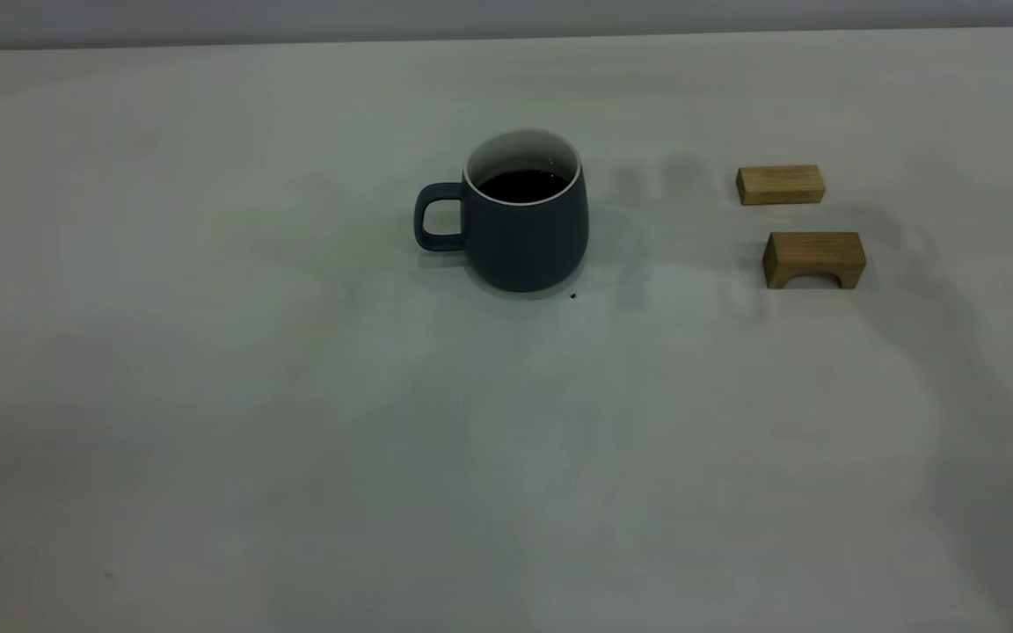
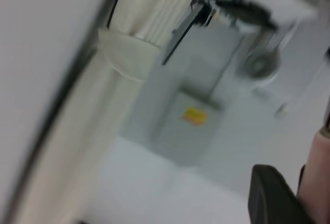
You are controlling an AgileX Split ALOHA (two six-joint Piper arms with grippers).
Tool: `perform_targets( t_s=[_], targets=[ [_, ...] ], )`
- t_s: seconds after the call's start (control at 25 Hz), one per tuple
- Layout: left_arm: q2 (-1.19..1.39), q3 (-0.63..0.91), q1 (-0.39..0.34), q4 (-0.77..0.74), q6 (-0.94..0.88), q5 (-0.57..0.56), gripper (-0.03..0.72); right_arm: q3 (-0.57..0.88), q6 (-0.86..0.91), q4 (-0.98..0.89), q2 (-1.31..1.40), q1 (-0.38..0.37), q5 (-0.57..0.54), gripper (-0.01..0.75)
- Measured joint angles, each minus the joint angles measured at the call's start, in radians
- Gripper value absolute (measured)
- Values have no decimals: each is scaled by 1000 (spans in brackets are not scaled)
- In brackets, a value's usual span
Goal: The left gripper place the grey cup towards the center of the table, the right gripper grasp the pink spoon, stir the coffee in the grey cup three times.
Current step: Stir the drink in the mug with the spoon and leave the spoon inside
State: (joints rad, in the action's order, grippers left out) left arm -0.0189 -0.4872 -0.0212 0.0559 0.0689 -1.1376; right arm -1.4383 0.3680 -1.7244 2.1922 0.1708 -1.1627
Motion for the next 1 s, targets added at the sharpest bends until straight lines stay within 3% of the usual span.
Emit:
perform_targets(
  t_s=[0.12,0.24,0.64,1.0],
  targets=[
    [0,0,0,0,0,0,568,0,177,-2,1,14,0,122],
    [0,0,0,0,0,0,568,-2,241,-17,28,26,-1,122],
    [0,0,0,0,1,0,568,-128,256,-22,264,29,8,122],
    [0,0,0,0,1,0,568,-137,257,-26,335,37,8,122]
  ],
)
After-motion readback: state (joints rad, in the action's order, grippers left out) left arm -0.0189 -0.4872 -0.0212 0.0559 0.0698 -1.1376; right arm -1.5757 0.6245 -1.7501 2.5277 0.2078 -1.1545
